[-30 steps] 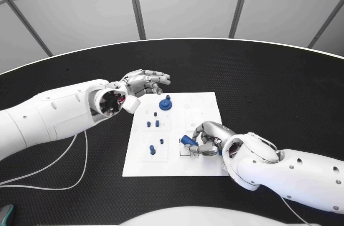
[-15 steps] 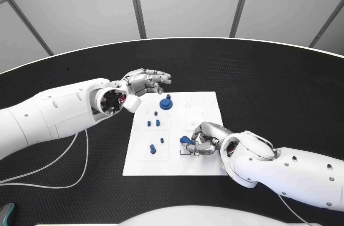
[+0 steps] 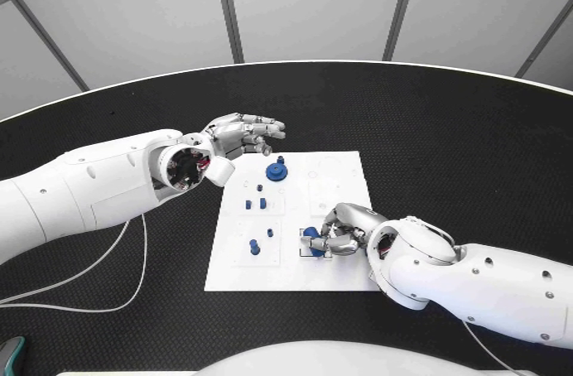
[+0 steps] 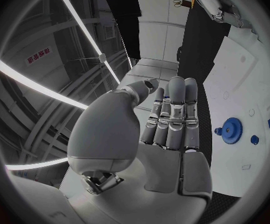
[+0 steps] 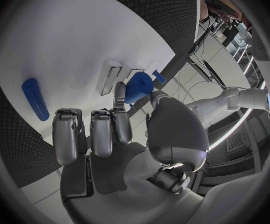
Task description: Assemble the parts on the task board
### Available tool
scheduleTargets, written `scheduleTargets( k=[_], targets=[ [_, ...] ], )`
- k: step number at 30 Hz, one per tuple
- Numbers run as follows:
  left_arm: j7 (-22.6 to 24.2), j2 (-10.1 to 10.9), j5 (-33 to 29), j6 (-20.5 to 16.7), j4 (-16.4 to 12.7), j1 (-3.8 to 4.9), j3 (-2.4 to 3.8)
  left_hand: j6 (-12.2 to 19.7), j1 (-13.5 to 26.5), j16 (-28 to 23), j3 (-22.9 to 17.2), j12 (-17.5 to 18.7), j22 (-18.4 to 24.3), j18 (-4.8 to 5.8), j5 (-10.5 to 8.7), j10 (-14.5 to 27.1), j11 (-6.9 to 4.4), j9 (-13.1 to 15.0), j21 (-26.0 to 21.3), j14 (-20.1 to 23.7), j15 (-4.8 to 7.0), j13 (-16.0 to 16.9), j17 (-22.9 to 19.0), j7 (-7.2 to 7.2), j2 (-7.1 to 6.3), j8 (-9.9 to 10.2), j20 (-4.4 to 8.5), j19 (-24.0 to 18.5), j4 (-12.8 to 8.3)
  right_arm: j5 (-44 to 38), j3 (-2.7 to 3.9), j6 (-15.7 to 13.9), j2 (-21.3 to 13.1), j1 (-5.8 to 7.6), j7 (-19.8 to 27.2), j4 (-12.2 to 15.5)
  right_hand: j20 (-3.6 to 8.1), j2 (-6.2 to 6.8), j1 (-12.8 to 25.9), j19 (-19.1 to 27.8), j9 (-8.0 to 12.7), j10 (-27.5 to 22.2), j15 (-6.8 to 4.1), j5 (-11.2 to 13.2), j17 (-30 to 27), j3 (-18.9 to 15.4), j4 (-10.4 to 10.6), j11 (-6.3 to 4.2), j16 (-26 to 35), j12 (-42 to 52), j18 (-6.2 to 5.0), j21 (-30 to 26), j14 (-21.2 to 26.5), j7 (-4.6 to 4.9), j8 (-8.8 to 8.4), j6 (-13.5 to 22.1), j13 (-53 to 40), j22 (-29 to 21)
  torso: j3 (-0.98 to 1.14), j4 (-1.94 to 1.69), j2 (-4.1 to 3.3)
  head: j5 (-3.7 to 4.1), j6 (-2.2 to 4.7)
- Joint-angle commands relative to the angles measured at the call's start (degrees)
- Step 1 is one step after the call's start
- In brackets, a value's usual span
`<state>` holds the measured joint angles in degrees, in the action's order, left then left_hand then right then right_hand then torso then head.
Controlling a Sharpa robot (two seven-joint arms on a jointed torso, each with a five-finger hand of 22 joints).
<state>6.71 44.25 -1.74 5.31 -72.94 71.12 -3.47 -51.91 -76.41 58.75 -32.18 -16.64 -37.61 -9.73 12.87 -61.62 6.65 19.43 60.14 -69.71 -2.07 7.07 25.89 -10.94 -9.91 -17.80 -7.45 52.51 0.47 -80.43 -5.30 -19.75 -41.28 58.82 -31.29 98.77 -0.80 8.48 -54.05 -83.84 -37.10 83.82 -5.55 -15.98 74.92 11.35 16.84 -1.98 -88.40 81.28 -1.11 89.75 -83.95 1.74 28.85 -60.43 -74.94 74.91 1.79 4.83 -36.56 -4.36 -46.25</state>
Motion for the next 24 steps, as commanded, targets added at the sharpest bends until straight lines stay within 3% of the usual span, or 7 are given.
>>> scheduleTargets(
  k=[1,6,9,17,19,21,24],
  targets=[
    [0.0,0.1,0.0,-0.1,0.0,0.0,0.0,0.4,0.2,0.2,0.1,-0.3,0.0,-0.86,0.24,0.4,-0.1,0.1,-0.3,0.4,0.1,0.1,0.0,0.15,0.09,0.0,-0.02,-0.2,0.1,0.0,0.0,-0.2,0.1,0.0,0.0,-0.1,0.34,-0.24,1.7,-6.2,0.0,2.1,-0.16,2.7,11.8,-1.7,0.0,-0.27,0.1,-0.5,1.11,0.2,-5.4,0.03,0.33,0.6,-8.3,15.1,-0.04,-0.04,-0.01,0.03,-0.09],
    [0.0,0.2,0.0,-0.1,-0.1,0.01,0.0,0.4,0.2,0.2,0.1,-0.3,0.1,-0.86,0.24,0.4,-0.09,0.1,-0.3,0.4,0.09,0.1,-0.1,0.14,0.1,0.0,-0.02,-0.2,0.1,0.0,0.0,-0.6,0.2,0.0,0.6,-0.1,0.26,-1.09,3.5,-6.2,-0.2,2.1,-0.12,5.2,11.8,-5.4,0.1,-0.2,0.1,-0.7,1.11,0.2,-5.4,0.06,0.73,0.8,-8.3,15.1,-0.02,-0.06,-0.04,0.0,-0.11],
    [-0.1,0.3,0.0,-0.2,-0.1,0.01,0.0,0.4,0.2,0.2,0.1,-0.3,0.1,-0.86,0.24,0.4,-0.09,0.1,-0.3,0.4,0.09,0.1,-0.1,0.14,0.1,0.0,-0.02,-0.2,0.1,0.0,0.0,-0.9,0.2,0.01,0.7,-0.1,0.19,-2.17,4.3,-6.2,-0.2,1.9,-0.04,3.7,11.9,-8.2,0.1,-0.15,0.1,-1.2,1.11,0.2,-5.4,0.15,0.9,1.1,-8.1,15.1,0.0,-0.03,0.0,-0.01,-0.13],
    [-0.1,0.4,0.0,-0.2,-0.2,0.01,0.0,0.4,0.2,0.2,0.1,-0.3,0.1,-0.86,0.24,0.4,-0.09,0.1,-0.3,0.4,0.09,0.1,-0.1,0.14,0.1,0.0,-0.02,-0.2,0.1,0.0,0.0,-1.1,0.0,0.01,0.8,0.0,0.17,-2.75,4.2,-6.2,-0.2,1.8,-0.01,3.2,11.9,-8.7,0.0,-0.12,0.1,-1.5,1.11,0.2,-5.4,0.18,0.92,1.2,-8.0,15.1,0.02,-0.01,-0.02,0.0,-0.23],
    [-0.1,0.4,0.0,-0.3,-0.2,0.02,0.0,0.4,0.2,0.2,0.1,-0.3,0.1,-0.86,0.24,0.4,-0.09,0.1,-0.3,0.4,0.09,0.1,-0.1,0.14,0.1,0.0,-0.02,-0.2,0.1,0.0,0.0,-1.3,-0.4,0.01,1.2,0.5,0.14,-3.46,3.2,-6.2,-0.2,1.9,0.0,2.3,12.0,-8.9,0.0,-0.11,0.1,-1.4,1.11,0.2,-5.4,0.18,1.01,1.2,-8.1,15.1,0.03,-0.04,-0.01,0.12,-0.24],
    [-0.1,0.5,0.0,-0.3,-0.3,0.02,0.0,0.4,0.2,0.2,0.1,-0.3,0.1,-0.86,0.24,0.4,-0.09,0.1,-0.3,0.4,0.09,0.1,-0.1,0.14,0.1,0.0,-0.02,-0.2,0.1,-0.1,-0.01,-1.4,-0.8,0.0,1.4,1.2,0.18,-3.65,-1.7,-6.2,-0.2,2.0,-0.08,-2.1,12.2,-8.2,-0.4,-0.2,0.0,-1.2,1.11,0.2,-5.4,0.07,1.12,1.4,-8.4,15.1,0.09,-0.05,-0.03,0.11,-0.26],
    [-0.1,0.6,0.0,-0.4,-0.4,0.02,0.0,0.4,0.2,0.2,0.1,-0.3,0.1,-0.86,0.24,0.4,-0.09,0.1,-0.3,0.4,0.09,0.1,-0.1,0.14,0.1,0.0,-0.02,-0.2,0.1,-0.7,-0.02,-1.4,-1.9,0.0,1.6,2.7,0.21,-3.67,-4.1,-6.2,-0.1,2.2,-0.11,-2.4,12.3,-7.8,-0.3,-0.26,-0.1,-0.9,1.11,0.2,-5.5,0.02,1.13,1.4,-8.6,15.1,0.13,-0.12,-0.09,0.1,-0.25]
  ],
)
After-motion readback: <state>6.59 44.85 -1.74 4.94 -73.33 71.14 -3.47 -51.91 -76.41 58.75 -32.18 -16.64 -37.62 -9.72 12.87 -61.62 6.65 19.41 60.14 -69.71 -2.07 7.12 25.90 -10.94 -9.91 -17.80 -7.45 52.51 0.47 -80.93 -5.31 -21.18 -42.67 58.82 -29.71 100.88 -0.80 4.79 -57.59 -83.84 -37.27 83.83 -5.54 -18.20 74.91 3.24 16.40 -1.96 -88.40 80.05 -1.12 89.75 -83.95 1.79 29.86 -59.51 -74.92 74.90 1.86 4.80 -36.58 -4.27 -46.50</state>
